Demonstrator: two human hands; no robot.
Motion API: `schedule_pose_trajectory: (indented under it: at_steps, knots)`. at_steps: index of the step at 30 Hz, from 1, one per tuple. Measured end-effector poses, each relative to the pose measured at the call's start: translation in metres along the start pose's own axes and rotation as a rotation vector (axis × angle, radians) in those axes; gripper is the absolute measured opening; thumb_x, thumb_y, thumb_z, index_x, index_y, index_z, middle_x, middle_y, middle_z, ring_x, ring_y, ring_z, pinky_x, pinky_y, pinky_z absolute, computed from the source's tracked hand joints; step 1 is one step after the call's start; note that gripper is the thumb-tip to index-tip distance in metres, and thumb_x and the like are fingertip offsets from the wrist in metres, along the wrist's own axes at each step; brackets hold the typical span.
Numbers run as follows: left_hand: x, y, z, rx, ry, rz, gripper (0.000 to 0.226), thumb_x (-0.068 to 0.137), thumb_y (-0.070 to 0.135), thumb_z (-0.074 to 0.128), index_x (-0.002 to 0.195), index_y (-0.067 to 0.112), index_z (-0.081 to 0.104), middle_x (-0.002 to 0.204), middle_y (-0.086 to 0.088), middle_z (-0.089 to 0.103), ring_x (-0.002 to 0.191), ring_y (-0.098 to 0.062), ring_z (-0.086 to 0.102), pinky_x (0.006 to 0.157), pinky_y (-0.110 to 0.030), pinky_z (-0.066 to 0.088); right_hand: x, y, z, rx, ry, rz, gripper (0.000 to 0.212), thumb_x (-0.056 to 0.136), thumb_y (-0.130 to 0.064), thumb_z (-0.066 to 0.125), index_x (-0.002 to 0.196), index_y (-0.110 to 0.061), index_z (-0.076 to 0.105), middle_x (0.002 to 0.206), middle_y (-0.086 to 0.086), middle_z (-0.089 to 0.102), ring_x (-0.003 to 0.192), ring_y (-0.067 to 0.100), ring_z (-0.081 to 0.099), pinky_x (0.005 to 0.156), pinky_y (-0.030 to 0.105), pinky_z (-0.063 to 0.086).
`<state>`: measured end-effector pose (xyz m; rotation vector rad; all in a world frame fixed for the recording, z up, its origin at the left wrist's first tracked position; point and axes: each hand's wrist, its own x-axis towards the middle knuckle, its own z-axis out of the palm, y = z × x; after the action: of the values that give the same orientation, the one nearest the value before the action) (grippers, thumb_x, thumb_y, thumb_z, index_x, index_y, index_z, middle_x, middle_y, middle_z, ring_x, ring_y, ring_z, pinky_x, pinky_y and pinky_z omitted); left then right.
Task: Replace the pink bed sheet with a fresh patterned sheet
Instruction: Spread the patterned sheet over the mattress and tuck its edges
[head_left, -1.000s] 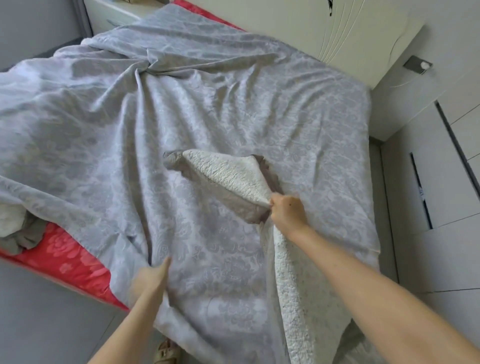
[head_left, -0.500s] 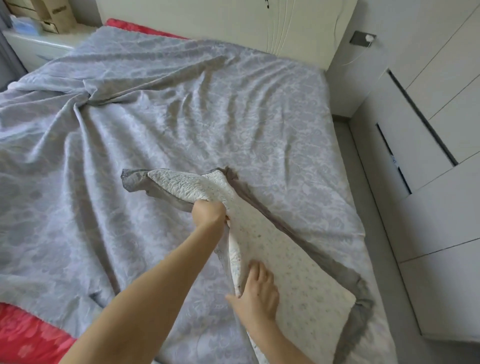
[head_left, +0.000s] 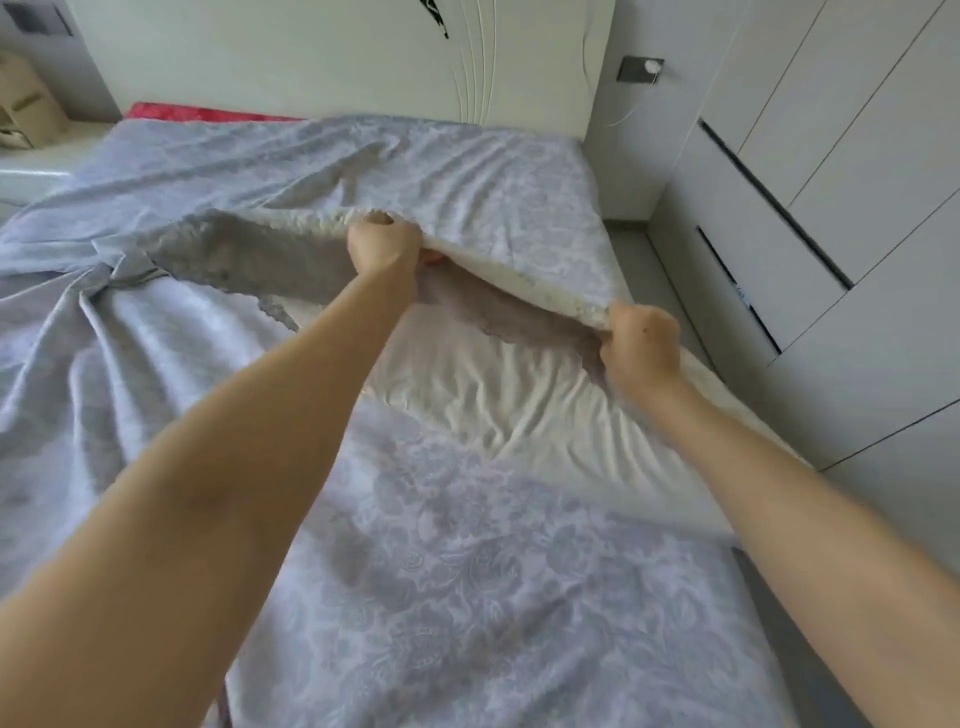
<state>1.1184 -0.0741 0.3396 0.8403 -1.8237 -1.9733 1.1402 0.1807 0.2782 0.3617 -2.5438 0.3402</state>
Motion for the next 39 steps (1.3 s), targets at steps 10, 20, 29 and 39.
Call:
schedule_pose_trajectory:
  at_steps: [10,20,29,39]
  knots:
    - [0.043,-0.053,-0.079,0.103,0.062,-0.136,0.025,0.098,-0.001,0.038,0.122,0.000,0.047,0.101,0.001,0.051,0.049,0.013,0.052,0.042,-0.003,0.037,0.041,-0.050,0.062,0.003,0.064,-0.385,0.034,0.026,0.019,0.060,0.049,-0.004,0.049,0.039,0.009,0.043,0.034,0.020,0.044,0.045,0.016,0.020]
    - [-0.053,-0.332,-0.079,1.371,-0.369,0.405,0.029,0.081,0.005,0.059,0.110,0.010,0.063,0.111,-0.014,0.063,0.099,-0.035,0.058,0.078,-0.042,0.047,-0.198,0.000,0.212,0.079,-0.554,-0.164,0.048,0.066,-0.010,0.081,0.113,-0.013,0.068,0.107,0.007,0.071,0.100,0.024,0.067,0.093,0.046,0.048]
    - [-0.097,-0.515,-0.164,1.798,-1.192,0.425,0.100,0.047,0.086,0.039,0.134,0.036,0.043,0.143,-0.013,0.041,0.124,-0.042,0.040,0.075,-0.069,0.037,-0.458,0.004,0.217,-0.100,-1.081,0.297,0.093,0.063,-0.090,0.033,0.141,-0.039,0.039,0.147,0.020,0.037,0.132,0.045,0.034,0.100,0.062,0.022]
    - [-0.131,-0.444,-0.099,1.788,-1.130,0.506,0.054,0.091,0.060,0.039,0.128,0.022,0.050,0.126,0.001,0.055,0.107,-0.015,0.057,0.083,-0.026,0.052,-0.502,0.092,0.075,-0.207,-0.534,0.961,0.053,0.095,-0.052,0.037,0.082,-0.009,0.066,0.073,0.012,0.069,0.070,0.034,0.066,0.056,0.034,0.041]
